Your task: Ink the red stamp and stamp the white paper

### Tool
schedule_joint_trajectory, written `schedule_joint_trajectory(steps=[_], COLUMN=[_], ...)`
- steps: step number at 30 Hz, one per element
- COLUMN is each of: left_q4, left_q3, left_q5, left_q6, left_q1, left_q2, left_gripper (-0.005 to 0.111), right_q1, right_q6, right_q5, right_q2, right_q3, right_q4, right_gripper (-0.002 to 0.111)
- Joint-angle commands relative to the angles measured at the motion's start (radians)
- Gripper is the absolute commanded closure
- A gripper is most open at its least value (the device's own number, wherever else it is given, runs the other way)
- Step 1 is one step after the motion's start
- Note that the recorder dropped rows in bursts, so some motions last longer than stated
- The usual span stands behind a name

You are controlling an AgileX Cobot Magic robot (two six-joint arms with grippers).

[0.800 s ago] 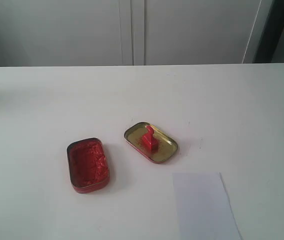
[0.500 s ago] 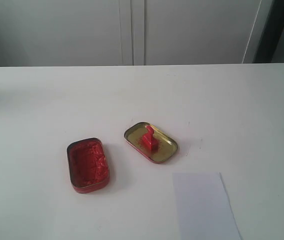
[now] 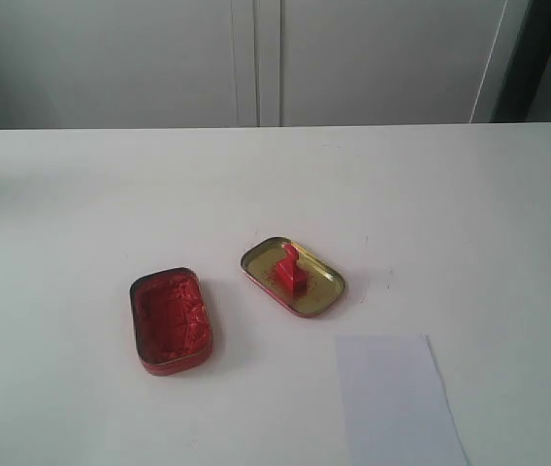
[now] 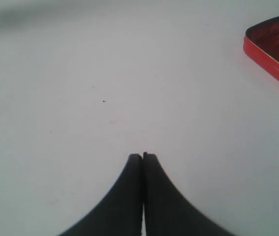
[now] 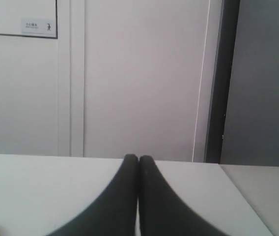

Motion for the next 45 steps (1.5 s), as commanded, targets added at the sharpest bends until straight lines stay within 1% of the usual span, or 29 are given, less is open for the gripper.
schedule_joint_trajectory(steps=[1,14,17,22,25,26,33,38,41,45], left_q4=[0.004,0.004,0.004,0.004,0.004,0.004,0.004,0.004,0.004,0.004], left_q3=[0.01,0.01,0.01,0.01,0.01,0.01,0.01,0.01,0.01,0.01], left_q5=[0.015,0.015,0.015,0.015,0.015,0.015,0.015,0.015,0.015,0.015], left_q6=[0.0,0.0,0.0,0.0,0.0,0.0,0.0,0.0,0.0,0.0], left_q1=[0.002,0.002,0.002,0.002,0.002,0.002,0.002,0.002,0.002,0.002], left_q2=[-0.005,-0.005,-0.005,-0.005,-0.005,-0.005,-0.005,-0.005,-0.005,-0.005], left_gripper=[0.107,0.107,0.107,0.107,0.107,0.107,0.107,0.107,0.107,0.107], right_q1=[0.001,0.001,0.001,0.001,0.001,0.001,0.001,0.001,0.001,0.001], right_q6=[0.0,0.0,0.0,0.0,0.049,0.079,0.07,0.069,0.069,0.069], right_q5=[-0.057,-0.061,0.001,0.17,0.209,0.214,0.221,0.357,0.472,0.576], right_q2=[-0.005,-0.005,-0.005,-0.005,-0.005,0.013,0.175,0.357,0.483,0.593], right_q3=[0.005,0.005,-0.058,-0.163,-0.217,-0.25,-0.366,-0.476,-0.563,-0.631], right_q4=[-0.003,-0.003,-0.003,-0.003,-0.003,-0.003,-0.003,-0.003,-0.003,-0.003], right_gripper=[0.108,0.108,0.108,0.108,0.108,0.108,0.108,0.108,0.108,0.108])
